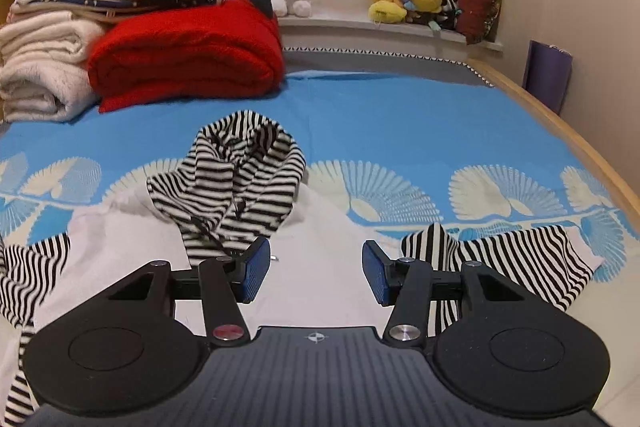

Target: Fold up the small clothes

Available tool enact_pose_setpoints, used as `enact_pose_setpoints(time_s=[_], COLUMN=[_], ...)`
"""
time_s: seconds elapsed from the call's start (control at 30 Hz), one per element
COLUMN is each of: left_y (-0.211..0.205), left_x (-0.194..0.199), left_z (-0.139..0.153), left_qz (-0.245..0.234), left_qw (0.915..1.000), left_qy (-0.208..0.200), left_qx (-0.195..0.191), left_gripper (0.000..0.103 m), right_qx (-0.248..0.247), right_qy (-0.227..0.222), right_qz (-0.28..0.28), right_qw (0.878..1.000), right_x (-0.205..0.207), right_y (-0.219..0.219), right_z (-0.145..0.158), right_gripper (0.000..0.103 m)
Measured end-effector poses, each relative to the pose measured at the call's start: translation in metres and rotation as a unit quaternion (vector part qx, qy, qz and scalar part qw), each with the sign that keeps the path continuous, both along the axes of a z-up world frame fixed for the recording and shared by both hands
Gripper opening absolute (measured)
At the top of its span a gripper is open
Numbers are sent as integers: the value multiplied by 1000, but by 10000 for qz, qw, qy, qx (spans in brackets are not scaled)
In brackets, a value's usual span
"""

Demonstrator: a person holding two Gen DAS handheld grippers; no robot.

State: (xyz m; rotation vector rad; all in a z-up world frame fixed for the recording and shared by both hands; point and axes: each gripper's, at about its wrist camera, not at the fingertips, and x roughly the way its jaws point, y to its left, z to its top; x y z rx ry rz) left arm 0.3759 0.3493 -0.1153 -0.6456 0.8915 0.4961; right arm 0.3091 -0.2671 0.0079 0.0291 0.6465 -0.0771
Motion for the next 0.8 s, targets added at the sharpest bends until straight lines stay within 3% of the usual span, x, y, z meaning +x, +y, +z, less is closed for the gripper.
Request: enact_pose_setpoints(time_s=[0.07, 0.1, 0.13, 0.23, 0.3, 0.37, 0.47, 0.53, 0.57, 0.63, 0.67, 0.7, 0.73, 0.8], left_y=[-1, -2, -3, -26, -67, -111, -184, -241, -264, -313, -332, -340, -343, -332], left_x=[3, 3, 4, 9, 16, 16, 6, -5, -8, -14, -19, -20, -19, -9], left_z=[0, 2, 5, 38, 75, 108, 145, 156, 157, 151, 148, 146, 144, 137], left_qz=[-30, 13, 92, 1, -606, -1197, -2121, -2978, -3462, -4738, -5118, -5213, -5186, -4843], left_qw=[10000, 9999, 9996, 9937, 9783, 9614, 9474, 9282, 9152, 8673, 8479, 8437, 8467, 8691], left_qy=[39, 69, 131, 95, -279, -798, -1485, -1733, -1746, -1503, -1369, -1260, -1157, -975], left_qx=[41, 99, 216, 1118, 1963, 2347, 1882, 1404, 1095, 276, 181, 244, 287, 256], left_gripper=[32, 13, 3, 2, 2, 2, 1, 1, 1, 11, 12, 17, 21, 25], right_qx=[-79, -123, -143, -175, -191, -136, 108, 295, 370, 532, 608, 696, 788, 969], right_qy=[-1, -3, 2, 20, 7, 10, 97, 167, 199, 292, 336, 377, 410, 463], right_qz=[13, 5, -4, -48, -92, -177, -340, -453, -506, -688, -779, -872, -960, -1128], right_qw=[10000, 9999, 9999, 9998, 9998, 9998, 9993, 9984, 9978, 9958, 9945, 9930, 9914, 9878], right_x=[-2, -3, -3, -5, -6, -6, -6, -5, -5, -2, -1, 1, 2, 4], right_y=[1, 0, 0, -5, -9, -15, -23, -29, -32, -40, -44, -48, -52, -61], right_z=[-2, -3, -4, -5, -4, -3, -4, -5, -6, -9, -11, -12, -14, -18], right_gripper=[52, 52, 52, 52, 52, 52, 52, 52, 52, 52, 52, 52, 52, 52])
